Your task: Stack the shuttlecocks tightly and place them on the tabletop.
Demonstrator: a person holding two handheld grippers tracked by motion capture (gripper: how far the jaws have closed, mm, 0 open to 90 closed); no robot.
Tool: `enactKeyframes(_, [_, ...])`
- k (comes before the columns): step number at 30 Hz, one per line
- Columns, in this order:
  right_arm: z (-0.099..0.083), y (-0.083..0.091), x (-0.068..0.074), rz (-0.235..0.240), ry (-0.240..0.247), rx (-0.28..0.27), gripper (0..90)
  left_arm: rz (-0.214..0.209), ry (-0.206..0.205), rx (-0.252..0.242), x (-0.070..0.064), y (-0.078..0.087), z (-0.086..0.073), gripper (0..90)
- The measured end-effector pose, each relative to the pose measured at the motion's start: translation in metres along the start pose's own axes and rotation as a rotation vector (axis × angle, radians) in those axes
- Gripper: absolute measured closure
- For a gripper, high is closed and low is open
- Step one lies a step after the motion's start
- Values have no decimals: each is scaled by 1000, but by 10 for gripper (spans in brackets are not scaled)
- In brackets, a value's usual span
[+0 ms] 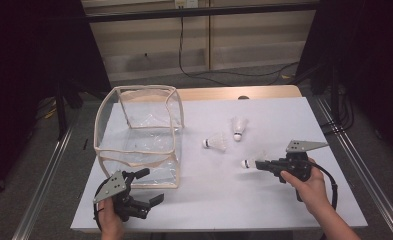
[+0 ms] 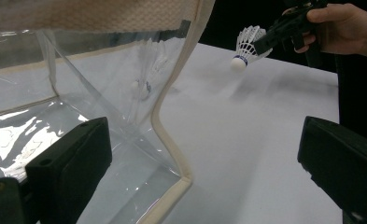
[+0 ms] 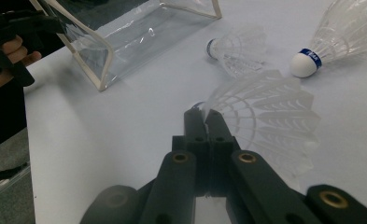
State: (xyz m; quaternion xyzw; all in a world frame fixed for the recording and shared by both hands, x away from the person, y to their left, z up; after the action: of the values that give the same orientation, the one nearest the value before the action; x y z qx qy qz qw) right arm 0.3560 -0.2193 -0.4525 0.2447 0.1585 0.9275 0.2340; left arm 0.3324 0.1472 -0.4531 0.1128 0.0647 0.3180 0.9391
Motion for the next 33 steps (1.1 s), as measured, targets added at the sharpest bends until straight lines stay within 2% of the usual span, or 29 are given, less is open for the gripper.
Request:
enactKeyframes(15, [9,-6,-3,-1,4,3,900,-4,20,-28,2,1,1,32])
enactKeyframes(33, [12,-8,-7,-5,-6,1,900,-7,15,-41,3,0,1,29])
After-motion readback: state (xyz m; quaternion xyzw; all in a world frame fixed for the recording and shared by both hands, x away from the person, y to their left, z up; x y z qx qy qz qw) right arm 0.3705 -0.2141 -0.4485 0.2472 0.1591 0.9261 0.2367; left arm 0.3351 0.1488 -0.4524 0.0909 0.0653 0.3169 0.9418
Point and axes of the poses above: each handheld gripper's, and its own axes: y roughly backward along the jaws, z roughly out of its top, x roughly to its left, the point moved 8 cm from there along -y, roughly forward along the jaws, and after that the axes turned 10 degrees about z, right-handed, at the moved point
